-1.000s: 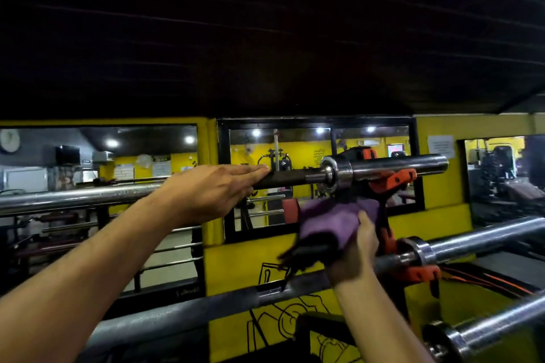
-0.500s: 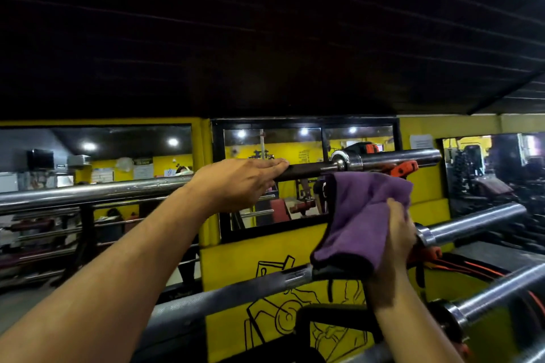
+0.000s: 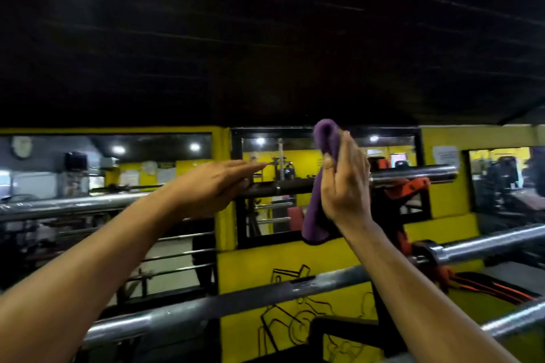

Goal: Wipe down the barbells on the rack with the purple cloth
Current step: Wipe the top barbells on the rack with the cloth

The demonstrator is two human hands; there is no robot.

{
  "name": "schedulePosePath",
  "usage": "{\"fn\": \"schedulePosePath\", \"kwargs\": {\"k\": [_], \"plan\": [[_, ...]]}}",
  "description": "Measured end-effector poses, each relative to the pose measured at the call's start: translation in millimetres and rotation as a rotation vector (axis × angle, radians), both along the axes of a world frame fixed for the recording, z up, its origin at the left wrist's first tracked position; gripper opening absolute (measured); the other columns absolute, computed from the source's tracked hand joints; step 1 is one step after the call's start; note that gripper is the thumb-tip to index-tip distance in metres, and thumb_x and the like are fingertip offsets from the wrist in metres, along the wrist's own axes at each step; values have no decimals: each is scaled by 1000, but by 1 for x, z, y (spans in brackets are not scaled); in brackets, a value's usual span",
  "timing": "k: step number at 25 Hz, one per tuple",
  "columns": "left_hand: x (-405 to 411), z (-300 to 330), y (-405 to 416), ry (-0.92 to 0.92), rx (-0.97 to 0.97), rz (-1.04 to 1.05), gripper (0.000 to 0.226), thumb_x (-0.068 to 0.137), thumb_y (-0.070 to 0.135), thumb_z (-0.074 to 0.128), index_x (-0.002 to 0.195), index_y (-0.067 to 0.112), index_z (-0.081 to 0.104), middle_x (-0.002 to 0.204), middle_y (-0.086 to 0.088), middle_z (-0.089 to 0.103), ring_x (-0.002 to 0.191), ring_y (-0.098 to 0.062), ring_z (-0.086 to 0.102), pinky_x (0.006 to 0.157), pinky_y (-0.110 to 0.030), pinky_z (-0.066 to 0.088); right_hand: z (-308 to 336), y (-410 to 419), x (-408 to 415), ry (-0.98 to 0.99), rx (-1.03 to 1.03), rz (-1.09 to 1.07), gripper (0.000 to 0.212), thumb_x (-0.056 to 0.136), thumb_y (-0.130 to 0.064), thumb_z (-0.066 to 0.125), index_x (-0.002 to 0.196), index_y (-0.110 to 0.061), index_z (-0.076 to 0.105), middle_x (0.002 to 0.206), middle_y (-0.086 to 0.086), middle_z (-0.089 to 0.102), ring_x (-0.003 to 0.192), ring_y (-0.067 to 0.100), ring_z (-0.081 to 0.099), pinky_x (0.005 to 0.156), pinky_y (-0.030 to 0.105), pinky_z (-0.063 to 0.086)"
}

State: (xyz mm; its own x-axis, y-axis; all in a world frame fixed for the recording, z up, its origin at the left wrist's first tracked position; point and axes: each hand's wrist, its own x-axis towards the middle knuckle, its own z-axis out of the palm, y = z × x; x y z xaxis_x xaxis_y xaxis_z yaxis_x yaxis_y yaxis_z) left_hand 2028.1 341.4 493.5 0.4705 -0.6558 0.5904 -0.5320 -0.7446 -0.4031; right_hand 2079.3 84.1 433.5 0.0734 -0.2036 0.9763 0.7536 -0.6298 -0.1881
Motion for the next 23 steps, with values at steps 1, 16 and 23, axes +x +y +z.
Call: {"fn": "schedulePosePath", "kwargs": {"k": [1, 16, 23], "plan": [[-8, -3, 19, -10, 9, 42, 58, 98, 54, 25, 152, 36, 35, 150, 7, 48, 129, -16, 51, 101, -24, 37, -7, 9, 12, 92, -102, -117, 47, 99, -27, 41, 144, -13, 45, 137, 13, 58, 126, 35, 53, 108, 50, 38], [-4, -16, 71, -43, 119, -23, 58, 102, 24, 45, 152, 46, 24, 151, 29, 23, 118, -22, 62, 87, -38, 56, -7, 40, 35, 110, -337, -354, 44, 88, -43, 41, 113, -16, 65, 94, 6, 68, 89, 30, 59, 90, 45, 42], [-2, -21, 66, -50, 94, 67, 62, 105, 19, 38, 155, 43, 10, 161, 25, 14, 123, -18, 57, 86, -27, 51, 11, 34, 27, 313, -142, -397, 32, 91, -43, 35, 96, -25, 61, 68, -9, 43, 75, 22, 50, 92, 44, 36]]}}
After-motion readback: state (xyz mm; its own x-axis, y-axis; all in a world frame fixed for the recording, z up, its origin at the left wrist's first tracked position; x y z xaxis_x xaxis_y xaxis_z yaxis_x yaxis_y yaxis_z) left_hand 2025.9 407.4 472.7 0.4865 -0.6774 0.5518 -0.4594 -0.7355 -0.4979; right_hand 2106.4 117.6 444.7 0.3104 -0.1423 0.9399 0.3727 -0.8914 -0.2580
